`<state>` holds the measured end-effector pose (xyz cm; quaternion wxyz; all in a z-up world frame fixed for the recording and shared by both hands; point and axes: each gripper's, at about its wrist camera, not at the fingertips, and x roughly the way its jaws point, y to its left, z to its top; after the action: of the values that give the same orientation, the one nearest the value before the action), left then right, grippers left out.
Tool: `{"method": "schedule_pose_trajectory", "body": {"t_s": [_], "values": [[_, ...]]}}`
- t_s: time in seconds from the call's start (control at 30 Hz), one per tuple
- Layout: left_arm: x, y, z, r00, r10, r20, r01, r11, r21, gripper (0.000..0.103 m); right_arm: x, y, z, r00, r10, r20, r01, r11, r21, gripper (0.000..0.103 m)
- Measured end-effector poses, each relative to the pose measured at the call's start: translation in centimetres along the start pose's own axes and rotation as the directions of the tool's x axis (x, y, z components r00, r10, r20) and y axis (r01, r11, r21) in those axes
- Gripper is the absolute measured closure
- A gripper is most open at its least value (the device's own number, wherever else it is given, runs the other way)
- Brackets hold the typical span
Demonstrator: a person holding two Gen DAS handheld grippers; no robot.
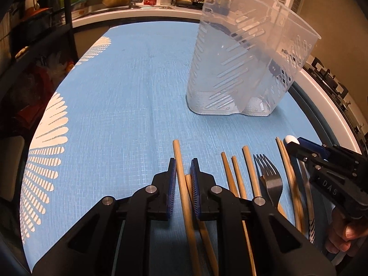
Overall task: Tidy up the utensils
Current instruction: 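Close the left gripper on its chopstick while the right gripper closes on another chopstick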
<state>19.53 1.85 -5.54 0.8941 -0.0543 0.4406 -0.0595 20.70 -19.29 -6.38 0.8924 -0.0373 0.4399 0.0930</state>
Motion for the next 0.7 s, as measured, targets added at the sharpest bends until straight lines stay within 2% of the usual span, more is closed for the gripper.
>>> {"method": "schedule_pose_trajectory", "body": {"t_s": [0.33, 0.5, 0.63, 0.7], "values": [[-0.1, 0.5, 0.3, 1.000, 0.025, -0.010, -0.025, 1.000, -0.014, 0.089, 1.1, -2.7, 1.1, 0.998, 0.034, -0.057, -0.029, 0.995, 0.096, 0.080], [0.0, 0.4, 0.3, 1.000, 0.018, -0.020, -0.019, 1.000, -0.010, 0.089, 1.4, -3.0, 1.1, 0.995, 0.033, -0.090, -0.024, 0.995, 0.097, 0.080], [-0.1, 0.4, 0.6, 1.000, 0.019, -0.020, -0.019, 1.000, -0.011, 0.090, 1.4, -2.9, 1.2, 0.997, -0.011, -0.076, 0.016, 0.997, 0.074, 0.081], [-0.3, 0.6, 0.6, 1.000, 0.021, -0.011, -0.021, 1.000, -0.013, 0.091, 0.7, -2.6, 1.5, 0.999, -0.014, -0.034, 0.016, 0.998, 0.062, 0.081]]}}
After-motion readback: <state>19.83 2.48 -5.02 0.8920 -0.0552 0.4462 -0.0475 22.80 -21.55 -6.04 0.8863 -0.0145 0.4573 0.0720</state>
